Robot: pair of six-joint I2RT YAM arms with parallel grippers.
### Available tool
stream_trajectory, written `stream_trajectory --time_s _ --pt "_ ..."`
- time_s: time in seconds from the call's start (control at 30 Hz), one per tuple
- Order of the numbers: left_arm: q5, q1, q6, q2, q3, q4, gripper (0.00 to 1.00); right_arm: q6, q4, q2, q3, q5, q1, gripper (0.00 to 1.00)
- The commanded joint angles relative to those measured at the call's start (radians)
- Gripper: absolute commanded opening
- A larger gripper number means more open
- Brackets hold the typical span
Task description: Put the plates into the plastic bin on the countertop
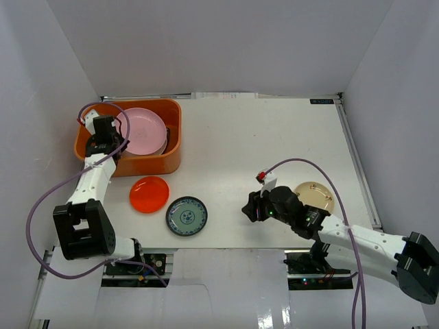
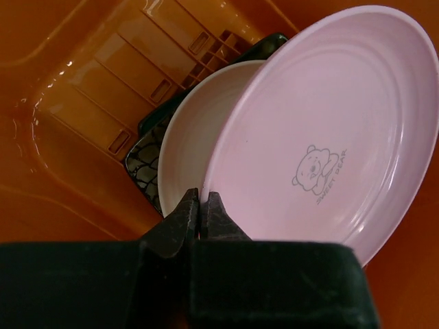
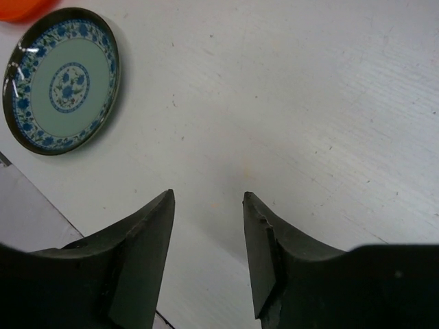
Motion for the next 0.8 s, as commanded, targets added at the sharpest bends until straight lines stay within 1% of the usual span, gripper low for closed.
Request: stream_trajectory --time_s 0.0,0.03,0.07,0.1,0.17,0.23,0.27,0.33,0.37,0.43,0.47,0.5,0.53,0.57,0.6,0.63,0.67,0.7,0.73,0.77 --pt "-0.034 0.002 -0.021 -0.008 0.016 0.038 0.08 0.017 0.102 0.074 -0.014 -0.053 0.007 0.54" --pt "-0.03 0.005 -0.02 0.0 0.018 0.038 0.12 0.025 0.118 0.099 -0.013 -0.067 0.005 0.56" --pt "-0.019 0.007 -0.017 0.006 0.021 0.039 0.18 0.034 0.137 0.119 -0.013 -0.082 0.007 0.59" --pt "0.016 0.007 -0.014 0.011 0.024 0.044 0.4 0.061 0.182 0.159 -0.016 -0.108 0.005 0.63" --pt "0.042 0.007 -0.01 0.003 0.025 0.046 0.63 0.086 0.21 0.205 -0.008 -0.115 0.005 0.7" --pt "0.099 0.007 -0.007 -0.026 0.012 0.078 0.82 0.094 0.211 0.221 0.006 -0.093 0.005 0.72" --pt "0.119 0.007 -0.004 -0.064 0.005 0.09 0.91 0.089 0.21 0.225 0.013 -0.087 0.005 0.73" --pt "0.16 0.007 -0.004 -0.102 0.001 0.11 0.95 0.078 0.185 0.228 0.044 -0.046 0.007 0.73" --pt "0.206 0.007 -0.01 -0.139 -0.001 0.113 0.96 0.059 0.17 0.228 0.058 -0.026 0.005 0.73" --pt "0.246 0.001 -0.018 -0.178 -0.015 0.118 0.97 0.045 0.106 0.222 0.093 0.067 0.005 0.73" --pt "0.295 -0.004 -0.023 -0.222 -0.025 0.118 0.97 0.037 0.084 0.205 0.101 0.106 -0.002 0.71" --pt "0.311 -0.028 -0.018 -0.247 -0.036 0.124 0.97 0.034 0.064 0.195 0.105 0.171 -0.011 0.7" --pt "0.326 -0.048 -0.009 -0.273 -0.06 0.122 0.97 0.037 0.022 0.161 0.104 0.198 -0.042 0.68" --pt "0.328 -0.074 0.035 -0.329 -0.073 0.118 0.96 0.04 0.003 0.138 0.101 0.23 -0.064 0.67" --pt "0.317 -0.173 0.061 -0.36 -0.085 0.113 0.95 0.043 -0.029 0.117 0.084 0.239 -0.094 0.66" --pt "0.273 -0.231 0.084 -0.389 -0.111 0.102 0.94 0.061 -0.033 0.063 0.075 0.246 -0.163 0.63" --pt "0.271 -0.333 0.098 -0.443 -0.125 0.073 0.92 0.074 -0.066 0.034 0.062 0.229 -0.203 0.62" --pt "0.273 -0.376 0.108 -0.466 -0.139 0.053 0.9 0.087 -0.085 -0.03 0.033 0.212 -0.293 0.61" --pt "0.279 -0.419 0.102 -0.487 -0.172 0.032 0.89 0.101 -0.092 -0.064 0.018 0.203 -0.335 0.61" --pt "0.326 -0.484 0.086 -0.526 -0.195 0.0 0.87 0.127 -0.1 -0.098 0.001 0.215 -0.37 0.61"
